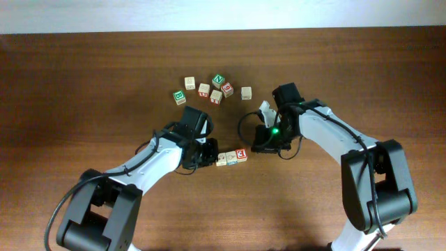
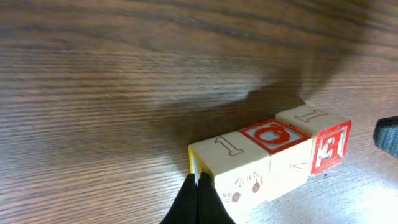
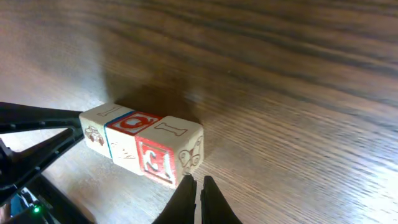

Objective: Rotate 3 blocks

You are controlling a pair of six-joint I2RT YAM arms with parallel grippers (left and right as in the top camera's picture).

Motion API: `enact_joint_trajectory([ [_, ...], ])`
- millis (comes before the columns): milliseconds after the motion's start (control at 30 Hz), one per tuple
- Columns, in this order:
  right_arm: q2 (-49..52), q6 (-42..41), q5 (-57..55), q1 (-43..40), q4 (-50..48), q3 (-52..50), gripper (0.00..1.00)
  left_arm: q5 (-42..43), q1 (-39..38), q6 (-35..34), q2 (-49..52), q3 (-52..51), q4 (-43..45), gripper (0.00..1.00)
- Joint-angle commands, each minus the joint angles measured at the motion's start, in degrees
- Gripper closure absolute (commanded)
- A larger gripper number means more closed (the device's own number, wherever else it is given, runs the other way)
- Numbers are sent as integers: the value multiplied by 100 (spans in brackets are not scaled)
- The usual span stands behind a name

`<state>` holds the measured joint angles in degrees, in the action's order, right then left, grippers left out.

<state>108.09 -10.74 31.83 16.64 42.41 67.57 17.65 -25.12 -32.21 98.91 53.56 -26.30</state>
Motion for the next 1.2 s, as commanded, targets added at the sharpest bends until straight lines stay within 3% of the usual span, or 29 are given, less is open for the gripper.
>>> enact_joint_trajectory([
  [0, 120, -26, -103, 136, 15, -83, 93, 103, -24, 39, 50, -37, 2, 100],
  [533, 131, -24, -11, 264, -603, -448, 93, 103, -39, 76, 50, -37, 81, 100],
  [1167, -103, 452, 350, 586, -625, -240, 95, 98, -39, 76, 50, -37, 116, 100],
])
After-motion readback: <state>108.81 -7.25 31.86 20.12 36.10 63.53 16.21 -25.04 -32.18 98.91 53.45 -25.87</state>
